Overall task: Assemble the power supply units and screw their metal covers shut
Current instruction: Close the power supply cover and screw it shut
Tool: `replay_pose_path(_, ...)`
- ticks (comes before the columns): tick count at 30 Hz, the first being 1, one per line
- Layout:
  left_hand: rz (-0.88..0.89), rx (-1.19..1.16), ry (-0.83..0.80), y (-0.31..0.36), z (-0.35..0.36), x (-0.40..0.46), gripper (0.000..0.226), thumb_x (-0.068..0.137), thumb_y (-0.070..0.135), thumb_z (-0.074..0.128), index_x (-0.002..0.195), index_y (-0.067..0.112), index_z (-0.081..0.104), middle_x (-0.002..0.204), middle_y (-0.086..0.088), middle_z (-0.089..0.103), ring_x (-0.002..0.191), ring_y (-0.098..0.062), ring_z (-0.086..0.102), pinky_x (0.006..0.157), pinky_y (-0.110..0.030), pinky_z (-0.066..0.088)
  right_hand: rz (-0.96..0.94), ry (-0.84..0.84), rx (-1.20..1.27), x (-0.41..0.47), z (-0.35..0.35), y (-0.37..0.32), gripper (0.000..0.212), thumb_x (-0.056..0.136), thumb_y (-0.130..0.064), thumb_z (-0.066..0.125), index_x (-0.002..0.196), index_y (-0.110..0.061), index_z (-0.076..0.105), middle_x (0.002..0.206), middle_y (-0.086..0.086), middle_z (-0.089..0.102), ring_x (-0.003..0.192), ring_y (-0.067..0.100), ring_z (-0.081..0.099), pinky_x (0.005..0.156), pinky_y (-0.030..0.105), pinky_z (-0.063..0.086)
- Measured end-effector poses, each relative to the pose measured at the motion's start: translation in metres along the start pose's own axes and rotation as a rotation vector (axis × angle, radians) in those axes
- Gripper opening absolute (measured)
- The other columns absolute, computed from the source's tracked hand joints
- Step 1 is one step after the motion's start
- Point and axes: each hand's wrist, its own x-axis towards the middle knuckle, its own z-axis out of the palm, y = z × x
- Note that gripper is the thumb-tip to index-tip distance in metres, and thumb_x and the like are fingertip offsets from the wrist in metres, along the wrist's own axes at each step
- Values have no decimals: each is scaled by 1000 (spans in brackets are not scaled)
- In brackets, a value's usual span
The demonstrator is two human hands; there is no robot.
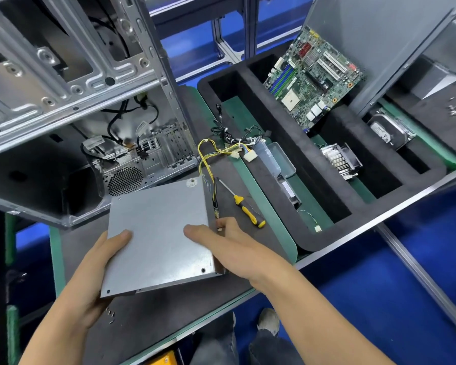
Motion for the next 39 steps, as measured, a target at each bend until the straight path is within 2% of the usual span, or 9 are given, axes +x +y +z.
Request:
replay_pose_path(5, 243, 163, 207, 21, -9, 12, 56, 78, 80, 53, 105, 36, 73, 102, 3, 75, 98, -18, 72, 87, -46, 54, -11, -18, 36, -1, 1, 0, 83, 58, -87, 55, 123, -39, 38, 107, -25, 56, 99, -8, 51, 71, 21, 38)
replay_pose_path(9, 587, 691, 185, 86, 14, 24, 66, 67, 97, 40, 93, 46, 72, 78, 18, 71, 69, -1, 64, 69, -32, 52, -11, -14, 41, -1, 2, 3, 82, 59, -87, 54, 124, -40, 35, 108, -28, 54, 100, -9, 50, 72, 20, 37)
replay_pose_path(13, 487, 1351, -46, 136, 73, 57, 90, 61, 103, 29, 78, 25, 72, 62, 7, 69, 62, -12, 67, 58, -28, 51, 3, -6, 49, 0, 2, 2, 85, 57, -87, 55, 127, -43, 34, 109, -29, 57, 102, -8, 52, 76, 22, 40)
replay_pose_path(18, -61, 1293, -455, 131, 133, 96, 100, 58, 97, 43, 93, 7, 67, 65, 2, 60, 52, -15, 50, 54, -23, 41, 16, -11, 75, 2, 2, 4, 82, 56, -86, 59, 124, -47, 35, 107, -32, 63, 103, -6, 58, 87, 26, 45)
replay_pose_path(22, -143, 1449, -533, 112, 147, 119, 126, 50, 102, 36, 135, 13, 60, 145, -8, 52, 128, -28, 53, 107, -45, 44, 27, -21, 77, 3, 1, 3, 72, 56, -83, 60, 116, -51, 37, 108, -32, 63, 102, -8, 59, 93, 28, 47)
replay_pose_path(26, -36, 1423, -535, 101, 153, 137, 64, 64, 83, 63, 77, 22, 75, 97, -5, 67, 84, -29, 63, 78, -34, 52, 31, -19, 71, 1, 1, 0, 72, 56, -82, 61, 115, -52, 35, 109, -34, 62, 103, -12, 57, 92, 27, 46)
replay_pose_path(28, -35, 1320, -571, 97, 149, 143, 38, 65, 53, 67, 54, 18, 58, 76, -11, 49, 67, -25, 40, 58, -32, 33, 33, -8, 63, 0, 1, -1, 69, 56, -82, 60, 113, -53, 34, 109, -33, 61, 101, -12, 57, 91, 27, 46)
replay_pose_path(32, -32, 1126, -659, 92, 136, 148, 39, 59, 41, 67, 80, 10, 56, 84, -11, 46, 82, -25, 36, 77, -40, 24, 45, 6, 51, -2, 1, -2, 59, 56, -82, 59, 104, -57, 34, 107, -33, 61, 99, -12, 57, 89, 27, 47)
replay_pose_path(39, -50, 1017, -727, 93, 123, 148, 32, 68, 38, 74, 66, 16, 50, 83, -12, 39, 82, -27, 32, 68, -34, 21, 24, 28, 54, -3, 2, -4, 55, 58, -81, 59, 103, -56, 39, 102, -34, 63, 97, -11, 58, 88, 28, 48)
